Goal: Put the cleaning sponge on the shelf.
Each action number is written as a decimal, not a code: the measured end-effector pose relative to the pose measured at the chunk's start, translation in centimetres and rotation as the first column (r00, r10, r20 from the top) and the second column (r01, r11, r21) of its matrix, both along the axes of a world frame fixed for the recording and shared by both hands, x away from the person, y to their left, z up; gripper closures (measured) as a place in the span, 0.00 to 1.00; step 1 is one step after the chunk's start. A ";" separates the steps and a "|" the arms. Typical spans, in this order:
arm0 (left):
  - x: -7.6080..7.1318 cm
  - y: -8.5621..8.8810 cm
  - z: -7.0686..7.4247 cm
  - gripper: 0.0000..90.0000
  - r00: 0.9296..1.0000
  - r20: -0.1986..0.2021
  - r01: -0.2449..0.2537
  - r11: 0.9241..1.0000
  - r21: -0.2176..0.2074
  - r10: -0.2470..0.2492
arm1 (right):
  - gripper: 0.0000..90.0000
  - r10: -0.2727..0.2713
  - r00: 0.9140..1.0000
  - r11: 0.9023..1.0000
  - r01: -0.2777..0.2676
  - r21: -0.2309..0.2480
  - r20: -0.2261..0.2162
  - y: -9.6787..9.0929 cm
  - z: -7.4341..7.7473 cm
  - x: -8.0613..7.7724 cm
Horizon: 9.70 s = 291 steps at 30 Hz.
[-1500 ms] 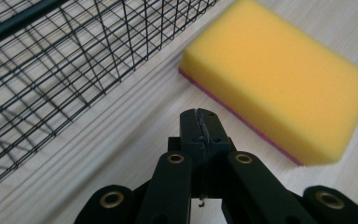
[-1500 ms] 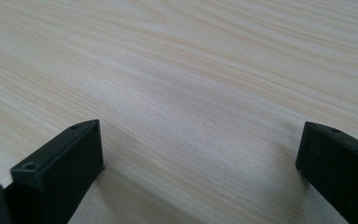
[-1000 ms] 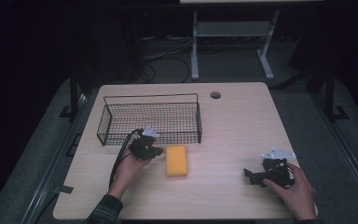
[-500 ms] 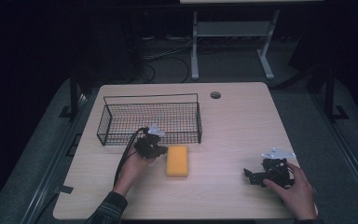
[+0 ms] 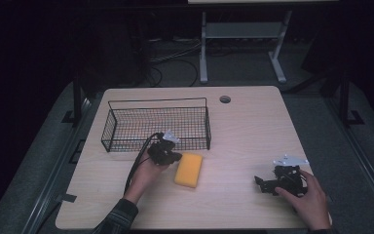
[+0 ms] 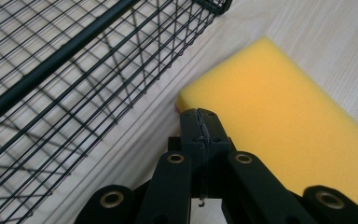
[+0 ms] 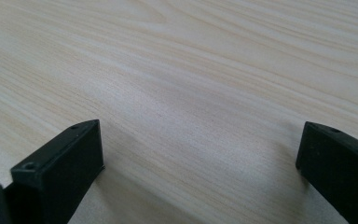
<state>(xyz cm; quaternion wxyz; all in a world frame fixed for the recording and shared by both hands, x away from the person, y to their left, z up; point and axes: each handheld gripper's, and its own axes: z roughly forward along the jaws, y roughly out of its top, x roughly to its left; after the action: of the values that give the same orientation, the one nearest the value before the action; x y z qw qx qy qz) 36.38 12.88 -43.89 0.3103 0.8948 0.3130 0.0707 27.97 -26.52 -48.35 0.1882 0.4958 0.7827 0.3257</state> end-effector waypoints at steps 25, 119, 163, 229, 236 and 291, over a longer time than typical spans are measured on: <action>-0.3 -3.7 0.0 1.00 0.996 -0.005 0.089 0.996 0.007 -0.089 | 0.00 0.001 1.000 1.000 -0.001 0.000 0.000 0.0 0.0 0.0; -3.2 -8.2 -0.9 0.16 0.986 -0.115 0.133 0.981 0.142 -0.118 | 0.00 0.000 1.000 1.000 0.000 -0.001 0.000 0.0 0.0 0.0; -3.5 -6.4 1.9 0.24 0.984 -0.116 0.149 0.982 0.115 -0.136 | 0.00 0.001 1.000 1.000 -0.001 -0.001 0.000 0.0 0.0 0.0; 0.9 2.5 9.0 0.25 0.998 -0.013 -0.053 0.990 0.128 0.055 | 0.00 0.001 1.000 1.000 -0.001 0.000 0.000 0.0 0.0 0.0; 1.9 3.2 9.5 0.25 0.997 -0.002 -0.082 0.987 0.137 0.083 | 0.00 0.001 1.000 1.000 -0.001 0.000 0.000 0.0 0.0 0.0; 10.1 13.4 8.2 0.25 0.926 0.032 -0.378 0.917 0.125 0.377 | 0.00 0.001 1.000 1.000 -0.001 0.000 0.000 0.0 0.0 0.0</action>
<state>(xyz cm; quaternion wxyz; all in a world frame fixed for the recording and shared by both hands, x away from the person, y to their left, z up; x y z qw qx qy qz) 46.51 26.29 -35.71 0.2334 0.8357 0.4732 0.1524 27.98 -26.52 -48.35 0.1882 0.4956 0.7828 0.3260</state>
